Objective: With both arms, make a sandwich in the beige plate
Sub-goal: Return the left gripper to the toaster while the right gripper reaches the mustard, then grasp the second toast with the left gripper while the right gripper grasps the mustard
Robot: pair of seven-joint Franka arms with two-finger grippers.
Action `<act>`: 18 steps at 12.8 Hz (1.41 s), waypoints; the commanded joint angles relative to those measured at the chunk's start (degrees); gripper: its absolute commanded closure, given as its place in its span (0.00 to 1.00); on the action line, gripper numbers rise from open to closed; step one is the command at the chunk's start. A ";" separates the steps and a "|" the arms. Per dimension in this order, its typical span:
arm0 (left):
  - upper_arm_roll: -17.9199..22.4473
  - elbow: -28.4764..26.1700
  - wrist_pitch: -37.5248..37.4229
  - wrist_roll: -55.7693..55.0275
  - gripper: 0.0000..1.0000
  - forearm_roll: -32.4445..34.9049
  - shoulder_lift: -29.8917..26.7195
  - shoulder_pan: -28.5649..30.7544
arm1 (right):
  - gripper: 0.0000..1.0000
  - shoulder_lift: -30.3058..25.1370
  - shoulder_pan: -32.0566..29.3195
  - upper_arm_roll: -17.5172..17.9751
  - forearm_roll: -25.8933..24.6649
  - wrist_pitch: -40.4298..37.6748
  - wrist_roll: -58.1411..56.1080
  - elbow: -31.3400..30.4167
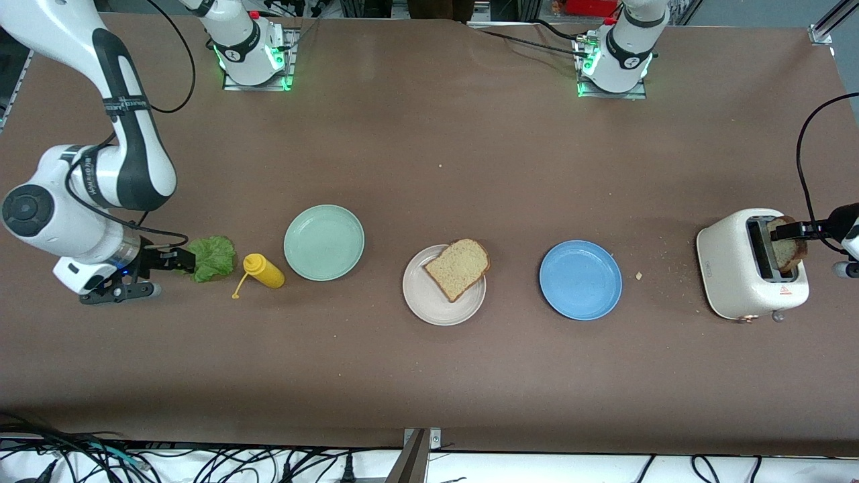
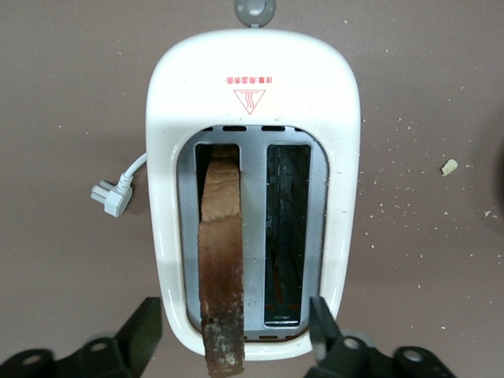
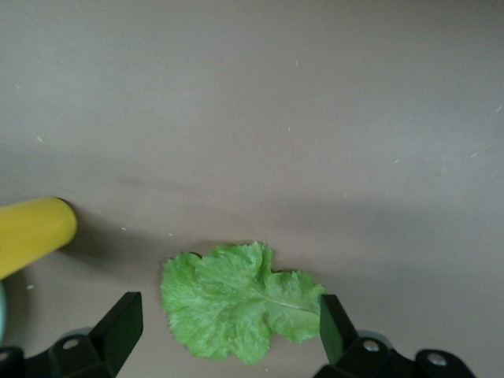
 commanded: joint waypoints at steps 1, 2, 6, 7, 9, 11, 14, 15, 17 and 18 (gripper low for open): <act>0.27 0.16 -0.02 0.08 0.89 -0.68 -0.30 0.32 | 0.00 -2.27 -0.93 0.21 0.76 3.48 -1.14 -5.66; 0.27 0.16 -0.19 0.34 1.00 -0.59 -0.30 0.40 | 0.00 -2.53 -0.93 0.21 0.76 3.40 -1.22 -5.75; 0.27 0.24 -0.28 0.44 1.00 -0.50 -0.65 0.40 | 0.00 -7.97 -0.93 2.74 0.85 1.73 -5.07 -5.66; 0.27 0.33 -0.28 0.61 1.00 -0.50 -0.91 0.40 | 0.00 -8.25 -0.93 3.45 1.46 1.38 -8.92 -5.93; 0.10 1.12 -0.46 1.23 1.00 -0.50 -1.70 0.40 | 0.00 -8.25 -0.93 4.42 10.28 1.37 -21.11 -7.15; -0.26 5.23 -4.56 1.23 1.00 -0.50 -2.06 0.32 | 0.00 -7.64 -1.02 4.51 18.74 1.29 -34.56 -7.68; -1.31 11.64 -11.24 1.23 1.00 -0.68 -3.19 -0.03 | 0.00 -6.85 -1.02 4.51 26.93 0.85 -46.53 -8.39; -2.18 14.02 -13.62 1.23 1.00 -0.94 -3.90 -0.03 | 0.00 -5.97 -1.19 4.51 29.30 0.85 -51.80 -8.39; -3.58 17.80 -19.15 1.05 1.00 -1.47 -5.57 -0.38 | 0.00 -3.87 -2.86 4.51 37.28 0.76 -66.27 -9.09; -5.34 19.21 -21.35 0.53 1.00 -1.47 -5.92 -0.39 | 0.00 -2.38 -3.74 4.51 41.59 -0.02 -73.66 -9.09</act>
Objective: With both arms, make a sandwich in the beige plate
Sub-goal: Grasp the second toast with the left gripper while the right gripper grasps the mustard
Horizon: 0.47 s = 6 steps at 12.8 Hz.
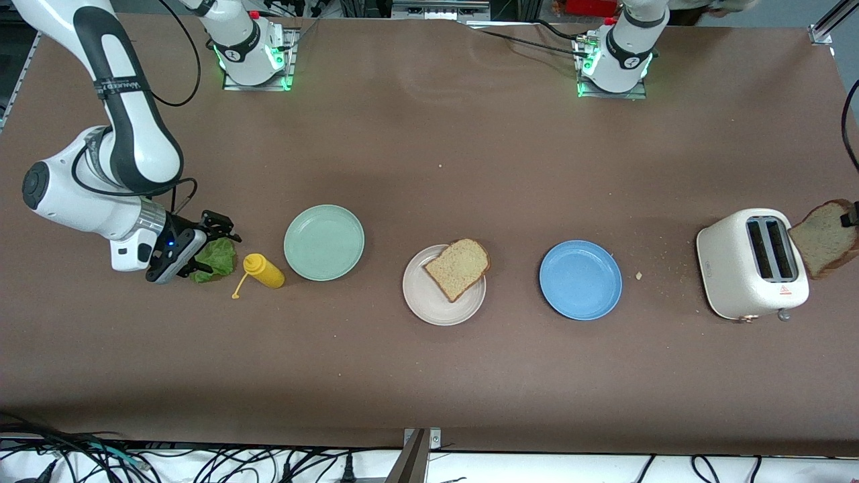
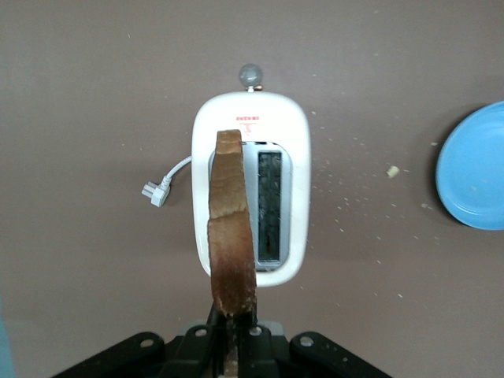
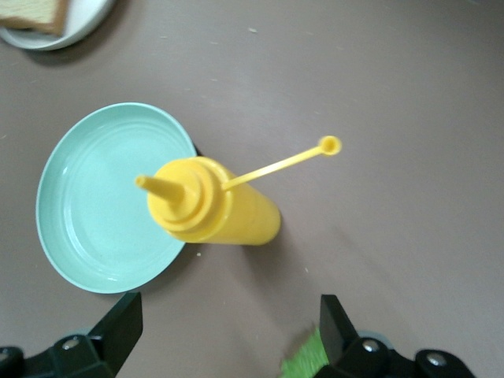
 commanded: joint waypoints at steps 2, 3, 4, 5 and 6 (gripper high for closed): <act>-6.07 3.79 -6.31 -3.71 1.00 -1.43 -1.60 -0.25 | 0.00 4.60 -4.02 0.27 13.94 -3.82 -24.85 -0.25; -8.88 3.70 -6.58 -8.70 1.00 -1.43 -1.95 -0.34 | 0.00 5.48 -4.63 0.26 17.11 -5.05 -28.74 -0.16; -11.78 3.70 -6.67 -13.62 1.00 -1.43 -1.96 -0.25 | 0.00 6.19 -4.99 0.26 18.88 -5.59 -30.52 -0.16; -14.68 3.70 -6.67 -18.63 1.00 -1.34 -1.78 -0.34 | 0.00 6.63 -5.16 0.26 20.55 -5.59 -32.54 -0.16; -17.15 3.44 -6.58 -23.55 1.00 -1.43 -1.61 -0.34 | 0.00 7.59 -5.78 0.26 23.78 -6.72 -35.69 -0.25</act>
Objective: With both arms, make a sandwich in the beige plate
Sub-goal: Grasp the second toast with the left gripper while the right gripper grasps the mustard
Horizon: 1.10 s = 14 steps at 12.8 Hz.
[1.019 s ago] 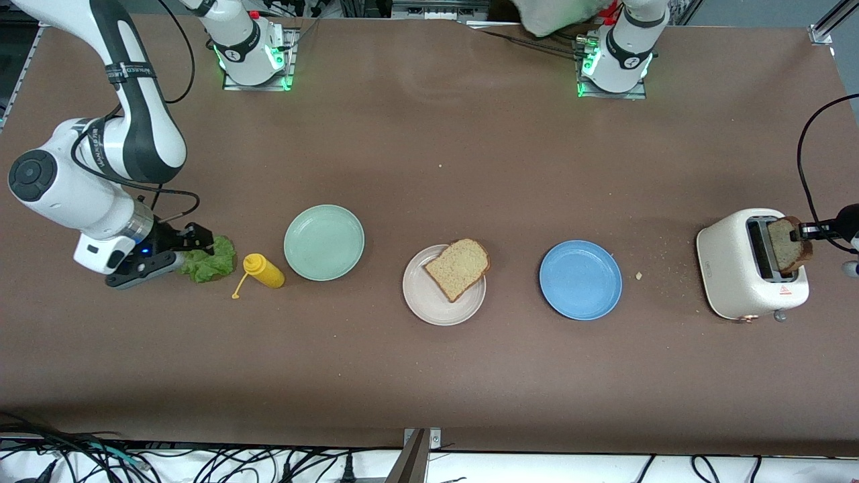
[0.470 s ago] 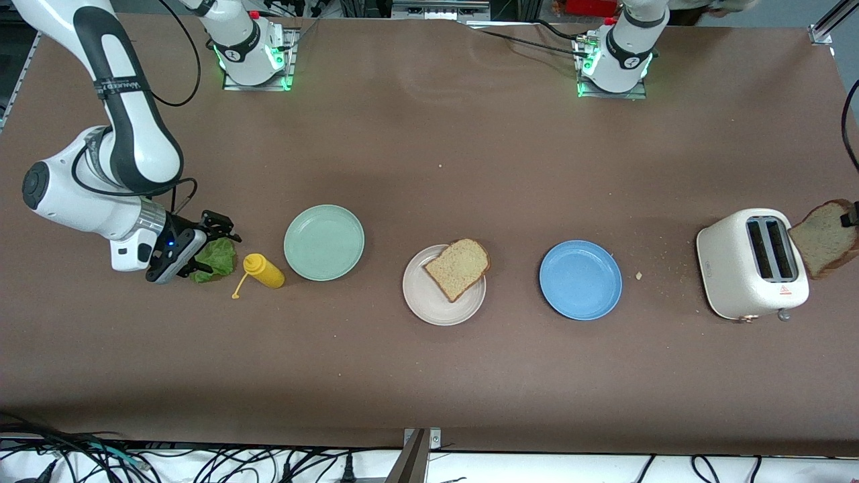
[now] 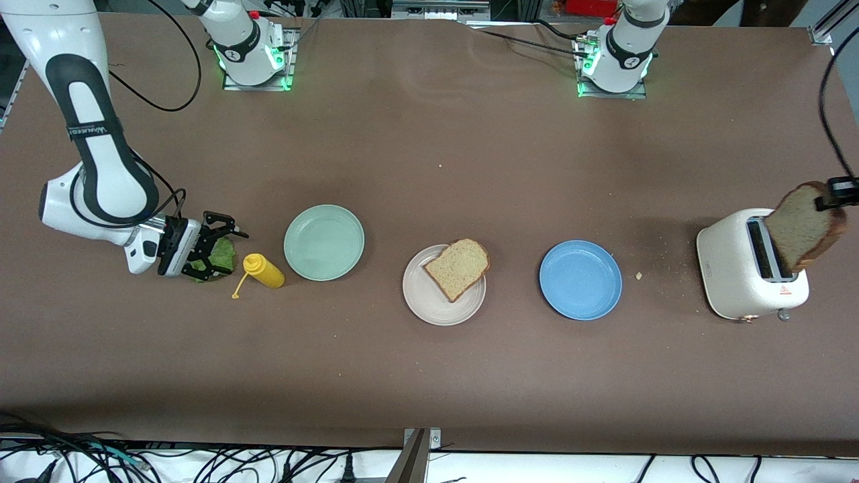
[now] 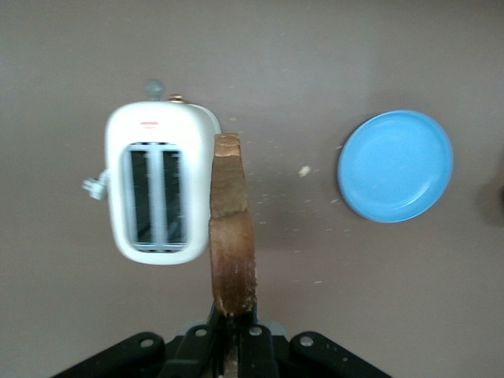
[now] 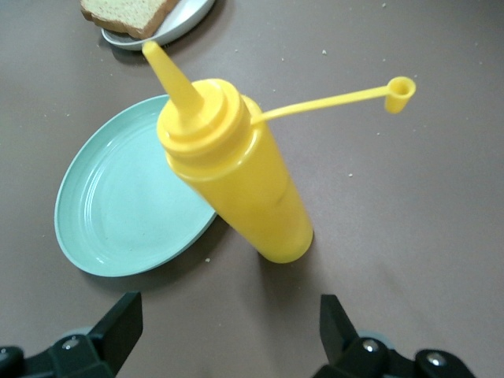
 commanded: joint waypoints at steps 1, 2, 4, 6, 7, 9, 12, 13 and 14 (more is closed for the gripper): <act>-5.82 0.42 -0.98 -11.88 1.00 -1.03 0.56 0.10 | 0.00 2.12 -1.37 0.33 9.77 -5.42 -9.09 0.31; -6.88 0.33 -0.54 -15.76 1.00 -1.03 1.00 -0.51 | 0.00 2.74 -1.29 0.33 12.43 -5.89 -13.05 0.31; -6.81 0.51 0.60 -21.49 1.00 -0.77 3.46 -3.05 | 0.00 3.36 -1.37 0.42 12.90 -6.24 -14.58 0.48; -6.54 0.60 1.75 -22.48 1.00 -0.76 3.82 -2.80 | 0.00 3.45 -1.29 0.42 13.42 -6.16 -16.16 0.75; -6.37 0.51 2.10 -22.56 1.00 -0.59 3.90 -2.71 | 0.00 3.80 -1.29 0.42 13.51 -5.90 -16.42 0.84; -5.41 0.51 3.24 -22.92 1.00 -0.59 3.99 -2.36 | 0.00 5.90 -1.11 0.68 13.69 -5.02 -18.26 2.76; -1.38 0.77 3.24 -22.39 1.00 -1.20 4.08 -4.02 | 0.00 7.05 -0.94 1.91 13.69 -4.58 -18.97 5.14; 2.65 0.86 3.24 -22.39 1.00 -2.51 3.99 -7.77 | 0.00 8.01 -0.67 2.00 13.69 -4.58 -18.97 6.28; 8.08 1.12 3.24 -22.22 1.00 -5.83 3.91 -11.38 | 0.00 9.33 -0.58 2.35 13.69 -4.57 -18.97 7.68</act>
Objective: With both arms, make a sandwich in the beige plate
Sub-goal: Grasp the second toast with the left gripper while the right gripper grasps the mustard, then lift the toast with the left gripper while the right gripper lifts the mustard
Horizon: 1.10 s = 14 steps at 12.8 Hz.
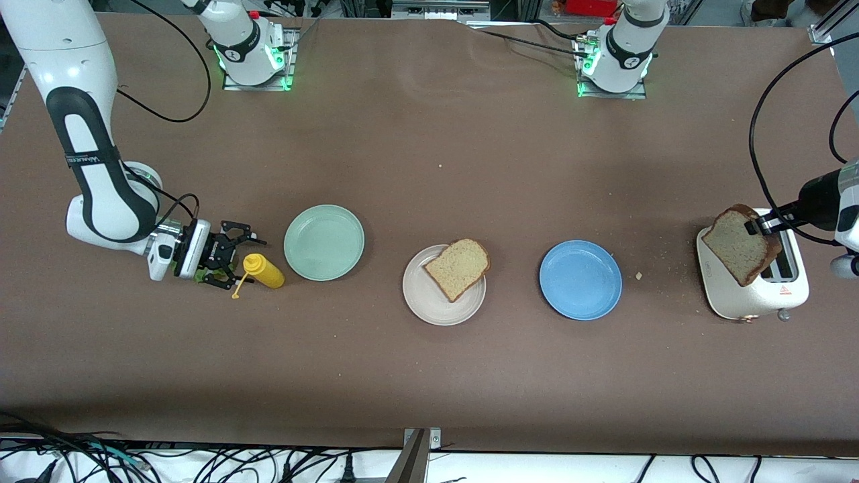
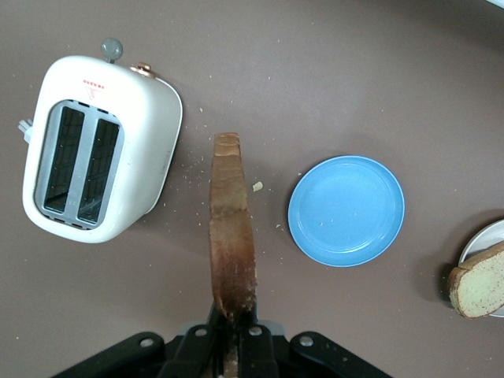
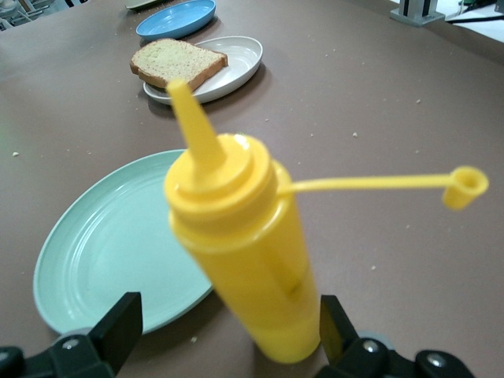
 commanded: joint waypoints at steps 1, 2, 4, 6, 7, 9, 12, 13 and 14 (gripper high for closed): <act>13.80 2.17 -0.18 0.84 1.00 -7.60 -0.29 -9.69 | 0.01 3.57 -0.07 1.09 1.34 0.59 -1.35 4.27; 19.87 2.35 -0.18 2.76 1.00 -10.25 -0.38 -13.73 | 0.06 3.57 0.20 1.09 1.69 0.94 -1.35 4.46; 26.77 2.01 -0.27 6.98 1.00 -12.46 -1.61 -18.76 | 0.43 3.57 0.72 1.09 1.87 1.99 -1.35 4.46; 28.02 -1.14 -1.84 12.95 1.00 -12.91 -3.89 -19.74 | 0.89 3.49 1.08 1.09 1.87 2.44 -1.35 4.46; 28.11 -4.12 -1.94 15.15 1.00 -12.91 -6.25 -19.57 | 1.00 3.40 1.08 1.09 1.87 2.70 -1.35 4.46; 28.28 -7.40 -0.10 17.63 1.00 -12.91 -7.68 -19.39 | 1.00 3.22 1.43 1.09 1.87 4.01 -1.17 4.46; 30.38 -7.66 0.26 17.20 1.00 -12.39 -7.07 -22.63 | 1.00 0.25 3.00 1.27 -2.15 8.22 1.62 4.46; 31.96 -7.58 0.26 17.20 1.00 -12.21 -6.98 -23.78 | 1.00 -1.77 4.06 1.27 -7.75 9.54 7.47 4.11; 31.98 -7.31 0.26 17.02 1.00 -12.21 -6.80 -23.62 | 1.00 -3.96 5.11 1.18 -15.81 9.65 16.32 4.02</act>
